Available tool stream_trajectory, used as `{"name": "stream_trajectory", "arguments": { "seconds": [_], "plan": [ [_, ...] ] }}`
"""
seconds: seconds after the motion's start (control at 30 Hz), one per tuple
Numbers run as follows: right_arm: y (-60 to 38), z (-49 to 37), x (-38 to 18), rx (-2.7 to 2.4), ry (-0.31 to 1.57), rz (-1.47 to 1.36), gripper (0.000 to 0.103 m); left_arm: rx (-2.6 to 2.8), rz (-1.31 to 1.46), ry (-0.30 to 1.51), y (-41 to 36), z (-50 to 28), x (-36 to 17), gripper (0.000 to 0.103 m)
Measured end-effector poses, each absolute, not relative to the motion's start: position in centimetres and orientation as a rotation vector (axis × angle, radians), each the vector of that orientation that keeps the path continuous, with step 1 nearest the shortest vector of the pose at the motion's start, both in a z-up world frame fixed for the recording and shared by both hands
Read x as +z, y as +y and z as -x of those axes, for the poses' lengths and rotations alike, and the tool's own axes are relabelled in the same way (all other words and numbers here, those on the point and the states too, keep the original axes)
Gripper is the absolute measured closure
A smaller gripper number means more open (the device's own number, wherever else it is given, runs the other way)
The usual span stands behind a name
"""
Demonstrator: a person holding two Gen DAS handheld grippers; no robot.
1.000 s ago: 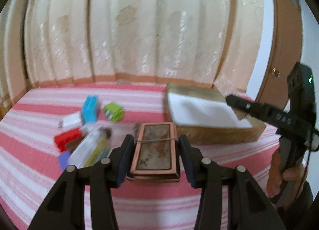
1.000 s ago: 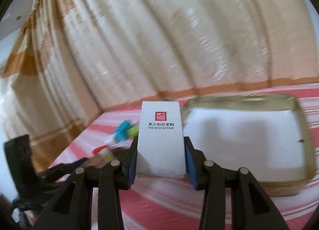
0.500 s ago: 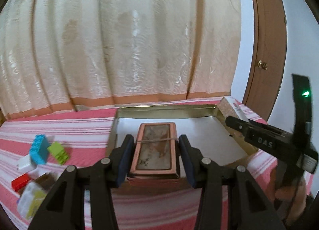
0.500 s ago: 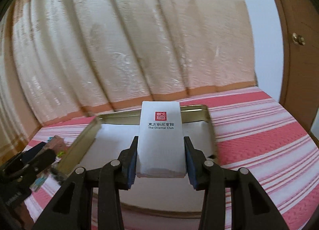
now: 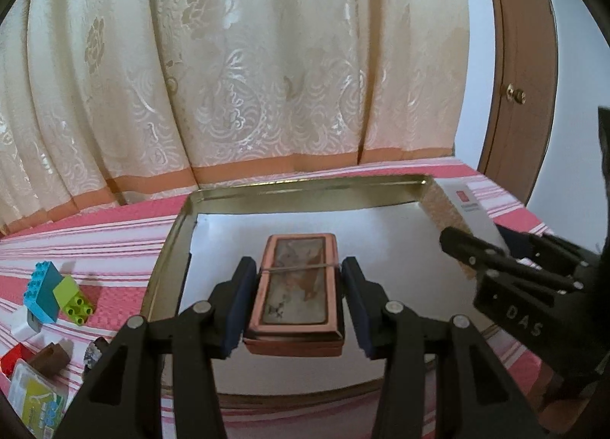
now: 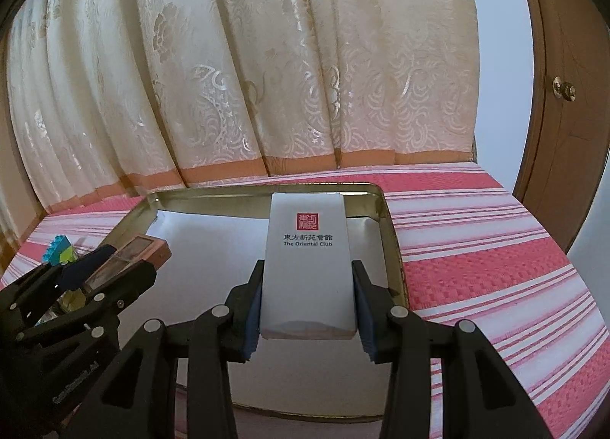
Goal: Organize rigid objects
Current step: 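Lower the white box and copper card into the gold tin and open both tools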
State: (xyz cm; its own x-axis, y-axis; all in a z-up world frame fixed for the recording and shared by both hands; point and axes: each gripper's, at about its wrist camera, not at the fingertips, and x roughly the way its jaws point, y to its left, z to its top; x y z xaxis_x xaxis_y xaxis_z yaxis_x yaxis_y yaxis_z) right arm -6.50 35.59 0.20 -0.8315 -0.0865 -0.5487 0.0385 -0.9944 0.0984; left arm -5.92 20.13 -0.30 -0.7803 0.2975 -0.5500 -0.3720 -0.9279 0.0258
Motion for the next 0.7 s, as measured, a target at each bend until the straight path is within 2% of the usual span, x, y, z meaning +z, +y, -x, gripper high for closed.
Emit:
{"name": "stream_trajectory", "arguments": {
  "seconds": [0.13, 0.33, 0.7],
  "plan": [
    [35.4, 6.7, -0.1, -2.934, -0.119, -0.917, 0.059, 2.689, 0.801, 0.245, 20.3, 6.1, -0.8, 0.057],
    [34.6, 6.9, -0.4, -2.923, -0.077, -0.948, 0.059, 2.689, 0.833, 0.233, 19.9, 6.5, -1.1, 0.057],
    [34.7, 7.1, -0.5, -2.904, -0.125, -0.970, 0.058, 2.688, 0.872, 0.225, 19.8, 7.0, -1.3, 0.057]
  ]
}}
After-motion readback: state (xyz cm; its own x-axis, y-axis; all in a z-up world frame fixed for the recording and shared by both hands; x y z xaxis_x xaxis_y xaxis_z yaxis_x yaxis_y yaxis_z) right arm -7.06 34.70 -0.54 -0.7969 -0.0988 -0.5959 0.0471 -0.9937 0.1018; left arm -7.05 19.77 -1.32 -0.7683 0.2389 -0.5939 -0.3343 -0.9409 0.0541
